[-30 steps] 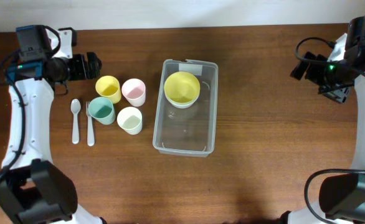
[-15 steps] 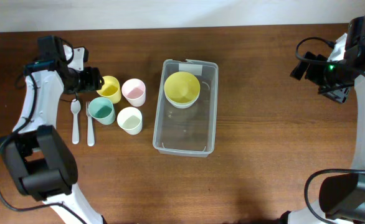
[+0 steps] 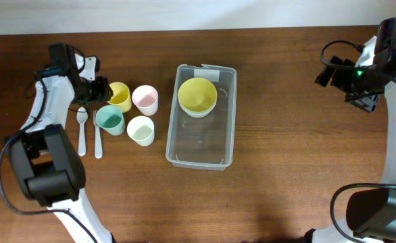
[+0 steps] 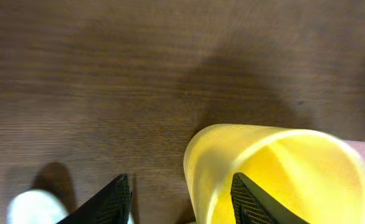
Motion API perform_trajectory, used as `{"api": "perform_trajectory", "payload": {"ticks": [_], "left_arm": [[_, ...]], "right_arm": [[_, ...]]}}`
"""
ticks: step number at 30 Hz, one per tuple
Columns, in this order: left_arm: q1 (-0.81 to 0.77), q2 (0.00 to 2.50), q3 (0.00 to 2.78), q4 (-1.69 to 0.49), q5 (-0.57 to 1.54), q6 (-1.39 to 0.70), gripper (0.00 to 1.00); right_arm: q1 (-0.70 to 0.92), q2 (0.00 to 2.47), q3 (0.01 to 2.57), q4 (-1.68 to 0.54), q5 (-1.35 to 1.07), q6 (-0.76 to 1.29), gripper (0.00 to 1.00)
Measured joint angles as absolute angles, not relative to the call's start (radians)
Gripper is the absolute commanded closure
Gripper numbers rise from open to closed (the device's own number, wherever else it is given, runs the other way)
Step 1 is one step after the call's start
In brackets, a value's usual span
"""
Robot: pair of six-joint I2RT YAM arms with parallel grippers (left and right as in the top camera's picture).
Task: Pack container
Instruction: 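Move left gripper to the yellow cup and grasp its rim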
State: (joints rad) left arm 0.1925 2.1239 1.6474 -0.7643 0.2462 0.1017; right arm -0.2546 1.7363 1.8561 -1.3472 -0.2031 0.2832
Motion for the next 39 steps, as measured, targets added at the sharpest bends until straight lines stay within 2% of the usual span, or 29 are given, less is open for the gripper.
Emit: {"api": "perform_trajectory", "payload": {"ticks": [4,15,20,22,27,29,31,34,37,39], "left_arm": [[0.176,2.173,1.647,-0.754,0.246,0.108,0.68],[0.17,2.185,1.699,-0.763,0.245,0.108,0.72],[0.17,2.185,1.835,-0.858,0.243,0.107,0.86],[0.17,2.185,1.911,-0.902,0.242,0.106,0.97],[0.168,2.184,2.075,-0.986,0.242,0.112,0.99],[0.165,2.184,2.099,-1.005,0.242,0.112,0.93],[0.163,2.184,2.104,-1.03,0.242,0.116,0.82],[0.16,2.185,2.104,-1.08,0.242,0.115,0.73],[0.159,2.185,2.104,-1.131,0.242,0.123,0.54],[0.159,2.185,2.103,-1.149,0.242,0.123,0.46]], "right_arm": [[-0.255,1.736,1.856,-1.347,-0.203,0.283,0.01],[-0.255,1.736,1.856,-1.347,-0.203,0.283,0.01],[-0.255,1.736,1.856,-1.347,-0.203,0.283,0.01],[-0.255,1.736,1.856,-1.347,-0.203,0.283,0.01],[-0.255,1.736,1.856,-1.347,-0.203,0.283,0.01],[-0.255,1.736,1.856,-1.347,-0.203,0.283,0.01],[-0.255,1.736,1.856,-1.347,-0.203,0.283,0.01],[-0.255,1.736,1.856,-1.347,-0.203,0.283,0.01],[-0.255,1.736,1.856,-1.347,-0.203,0.283,0.01],[-0.255,1.736,1.856,-1.347,-0.203,0.283,0.01]]}}
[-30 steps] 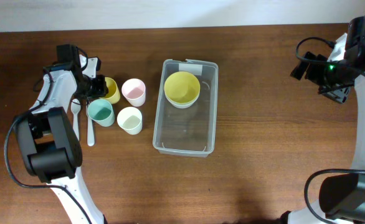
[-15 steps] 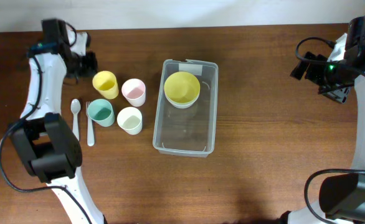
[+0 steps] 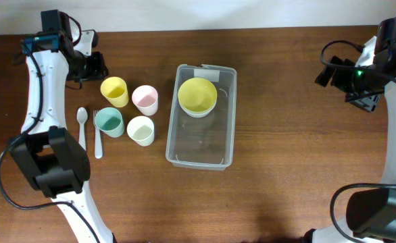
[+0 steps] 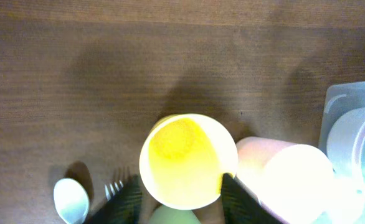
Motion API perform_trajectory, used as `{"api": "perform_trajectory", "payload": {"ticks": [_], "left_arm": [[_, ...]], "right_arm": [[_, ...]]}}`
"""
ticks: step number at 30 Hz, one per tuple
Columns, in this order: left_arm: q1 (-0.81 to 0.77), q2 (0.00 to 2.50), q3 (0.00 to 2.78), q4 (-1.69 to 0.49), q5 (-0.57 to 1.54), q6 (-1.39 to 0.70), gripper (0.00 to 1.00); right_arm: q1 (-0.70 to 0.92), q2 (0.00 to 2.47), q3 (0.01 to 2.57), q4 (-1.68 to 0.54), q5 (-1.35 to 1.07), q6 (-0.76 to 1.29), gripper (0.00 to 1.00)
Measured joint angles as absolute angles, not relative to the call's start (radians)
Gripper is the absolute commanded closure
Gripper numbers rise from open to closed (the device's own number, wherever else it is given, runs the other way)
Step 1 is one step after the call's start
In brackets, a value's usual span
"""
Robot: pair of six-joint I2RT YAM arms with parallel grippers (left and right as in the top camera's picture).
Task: Pack container
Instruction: 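Move left gripper to the yellow cup and grasp its rim, then carry the yellow cup with left gripper into the container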
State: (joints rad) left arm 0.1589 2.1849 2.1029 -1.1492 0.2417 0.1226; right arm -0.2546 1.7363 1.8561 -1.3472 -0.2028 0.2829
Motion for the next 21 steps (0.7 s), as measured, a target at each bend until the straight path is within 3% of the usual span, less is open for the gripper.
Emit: {"api": "perform_trajectory", "payload": {"ticks": [2,5,14,21], "left_arm": [[0.159,2.185,2.091,-1.152,0.242,0.122,0.4],[0.159,2.186,2.04,-1.143,0.242,0.122,0.4],[0.159,2.203,1.895,-1.03,0.2,0.123,0.45],[0.159,2.212,1.892,-0.983,0.169,0.125,0.92]], "right_arm": [[-0.255,1.736,1.856,-1.347,-0.203,0.283,0.01],[-0.255,1.736,1.856,-1.347,-0.203,0.283,0.01],[-0.255,1.736,1.856,-1.347,-0.203,0.283,0.01],[-0.255,1.736,1.856,-1.347,-0.203,0.283,0.01]]}}
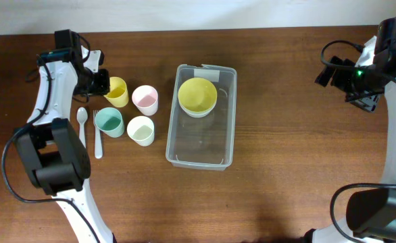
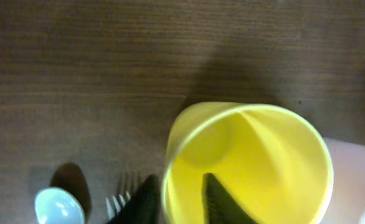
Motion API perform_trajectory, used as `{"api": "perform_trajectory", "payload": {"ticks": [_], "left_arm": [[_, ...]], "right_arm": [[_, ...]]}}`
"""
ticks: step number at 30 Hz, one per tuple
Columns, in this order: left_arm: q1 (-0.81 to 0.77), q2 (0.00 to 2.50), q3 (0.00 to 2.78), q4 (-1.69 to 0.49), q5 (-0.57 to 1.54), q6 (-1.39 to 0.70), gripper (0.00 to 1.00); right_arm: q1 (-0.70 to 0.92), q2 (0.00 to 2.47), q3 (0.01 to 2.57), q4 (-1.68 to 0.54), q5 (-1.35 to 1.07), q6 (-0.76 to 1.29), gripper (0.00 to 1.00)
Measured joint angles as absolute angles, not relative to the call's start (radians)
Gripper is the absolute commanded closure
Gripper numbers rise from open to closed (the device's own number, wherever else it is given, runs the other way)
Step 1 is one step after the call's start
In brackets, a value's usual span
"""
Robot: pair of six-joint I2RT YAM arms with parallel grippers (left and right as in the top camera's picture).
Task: Pack container
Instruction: 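Carry the yellow cup with left gripper into the container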
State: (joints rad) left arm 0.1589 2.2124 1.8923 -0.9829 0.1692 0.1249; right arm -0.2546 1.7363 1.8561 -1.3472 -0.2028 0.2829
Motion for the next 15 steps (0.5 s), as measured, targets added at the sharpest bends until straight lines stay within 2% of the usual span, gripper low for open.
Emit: {"api": "perform_trajectory", "payload": {"ticks": [4,6,15], "left_arm": [[0.159,2.249,1.892,-0.974,0.169,0.123,0.94],[0.16,2.251,1.894,-0.972,0.178,0.123,0.99],[0.158,2.253,1.909,-0.985,0.181,0.123,0.99]], "right_arm": [[-0.255,1.736,1.856,-1.347,-0.203,0.283,0.01],[-0.255,1.736,1.856,-1.347,-0.203,0.283,0.01],[-0.255,1.736,1.856,-1.347,-0.203,0.283,0.01]]}}
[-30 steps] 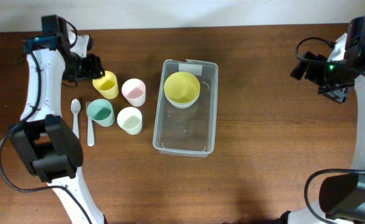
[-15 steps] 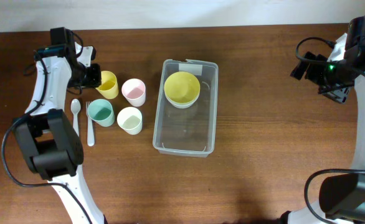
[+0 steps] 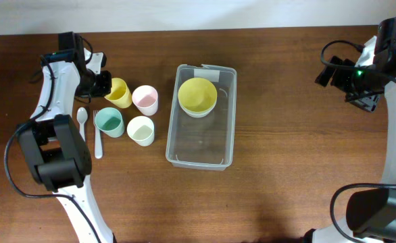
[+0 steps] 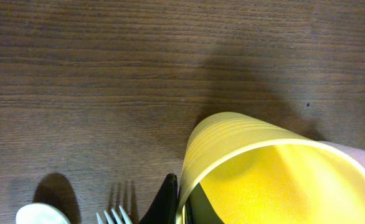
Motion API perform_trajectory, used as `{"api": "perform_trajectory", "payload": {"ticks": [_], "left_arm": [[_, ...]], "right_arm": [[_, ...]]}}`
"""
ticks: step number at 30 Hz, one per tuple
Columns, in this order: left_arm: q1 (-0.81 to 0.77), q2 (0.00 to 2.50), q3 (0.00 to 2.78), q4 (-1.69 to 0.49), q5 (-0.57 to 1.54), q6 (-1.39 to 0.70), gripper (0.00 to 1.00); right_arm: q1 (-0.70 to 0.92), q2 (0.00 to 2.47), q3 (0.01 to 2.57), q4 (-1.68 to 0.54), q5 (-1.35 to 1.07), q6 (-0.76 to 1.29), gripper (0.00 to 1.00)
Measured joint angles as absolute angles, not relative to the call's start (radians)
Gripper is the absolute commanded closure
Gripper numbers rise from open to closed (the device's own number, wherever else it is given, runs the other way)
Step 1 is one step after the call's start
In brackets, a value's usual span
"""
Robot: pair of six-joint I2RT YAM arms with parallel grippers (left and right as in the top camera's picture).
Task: Pack container
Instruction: 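Carry the yellow cup with left gripper into the container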
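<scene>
A yellow cup (image 3: 120, 93) stands at the left of the table and looks tilted in the left wrist view (image 4: 257, 168). My left gripper (image 3: 107, 86) is shut on its near rim (image 4: 181, 199), one finger outside the wall and one inside. The clear plastic container (image 3: 173, 128) lies mid-table with a yellow bowl (image 3: 197, 94) in its far end. My right gripper (image 3: 361, 100) hangs at the far right, away from everything; its jaws cannot be made out.
A pink cup (image 3: 145, 98) touches the yellow cup's right side. A teal cup (image 3: 109, 120) and a pale green cup (image 3: 141, 129) stand nearer the front. A white spoon (image 3: 82, 131) and fork (image 3: 97, 138) lie left of them.
My left gripper's fingers straddled the yellow cup's rim with a gap; now they are shut on the cup wall, and the cup leans over. The right arm has not moved.
My left gripper was open low beside the yellow cup. Then it was higher and further back, looking down into the cup. Then it was down with a finger either side of the rim, and now it grips that rim.
</scene>
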State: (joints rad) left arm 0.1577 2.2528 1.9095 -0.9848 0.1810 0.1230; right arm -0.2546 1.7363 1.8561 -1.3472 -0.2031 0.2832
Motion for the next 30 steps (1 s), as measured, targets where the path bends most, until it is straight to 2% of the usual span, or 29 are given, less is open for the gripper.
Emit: {"api": "perform_trajectory", "payload": {"ticks": [8,13,21,30], "left_arm": [[0.155,2.247,2.082,-1.127,0.167,0.122,0.99],[0.115,2.159,2.164,-1.24,0.167,0.122,0.99],[-0.12,2.016,2.191,-1.411,0.168,0.12,0.99],[-0.392,2.018,2.127,-1.37,0.168,0.12,0.99]], "right_arm": [[-0.255,1.736,1.856,-1.347,-0.203,0.283,0.01],[-0.255,1.736,1.856,-1.347,-0.203,0.283,0.01],[-0.255,1.736,1.856,-1.347,-0.203,0.283,0.01],[-0.255,1.736,1.856,-1.347,-0.203,0.283,0.01]]}}
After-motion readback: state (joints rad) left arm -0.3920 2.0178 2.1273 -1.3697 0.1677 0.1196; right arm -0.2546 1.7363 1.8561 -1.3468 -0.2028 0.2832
